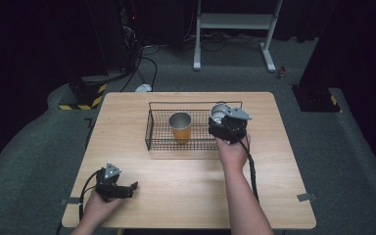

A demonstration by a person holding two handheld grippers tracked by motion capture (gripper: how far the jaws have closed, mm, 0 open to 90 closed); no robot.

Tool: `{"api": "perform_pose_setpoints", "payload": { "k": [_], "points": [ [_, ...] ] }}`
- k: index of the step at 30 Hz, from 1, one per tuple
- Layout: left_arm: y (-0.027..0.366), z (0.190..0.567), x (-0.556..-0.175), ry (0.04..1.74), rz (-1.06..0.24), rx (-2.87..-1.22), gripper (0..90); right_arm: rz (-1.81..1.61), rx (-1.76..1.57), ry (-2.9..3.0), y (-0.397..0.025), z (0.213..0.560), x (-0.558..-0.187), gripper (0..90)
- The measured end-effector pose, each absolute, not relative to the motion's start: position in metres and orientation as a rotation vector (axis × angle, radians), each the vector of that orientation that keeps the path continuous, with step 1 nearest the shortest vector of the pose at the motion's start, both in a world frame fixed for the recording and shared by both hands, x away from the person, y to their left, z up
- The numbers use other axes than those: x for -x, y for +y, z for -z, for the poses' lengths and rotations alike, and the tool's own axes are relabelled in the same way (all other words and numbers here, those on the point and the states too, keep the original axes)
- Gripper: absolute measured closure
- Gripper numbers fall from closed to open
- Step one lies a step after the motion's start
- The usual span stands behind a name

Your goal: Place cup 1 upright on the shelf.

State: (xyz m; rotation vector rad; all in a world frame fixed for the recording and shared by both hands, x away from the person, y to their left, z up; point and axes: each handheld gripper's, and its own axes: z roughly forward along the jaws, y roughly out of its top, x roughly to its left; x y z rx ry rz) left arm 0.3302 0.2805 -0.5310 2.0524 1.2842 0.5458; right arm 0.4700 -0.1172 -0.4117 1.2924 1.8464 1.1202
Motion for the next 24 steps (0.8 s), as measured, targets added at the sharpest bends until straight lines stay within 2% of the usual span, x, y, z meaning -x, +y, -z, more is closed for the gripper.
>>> {"api": "perform_pose_setpoints", "payload": {
  "k": [24],
  "points": [
    [0.28,0.531,-0.33,1.285,-0.543,-2.05,0.0,-1.001,-1.365,1.905,-0.108,0.442,-0.5,18.4]
  ]
}}
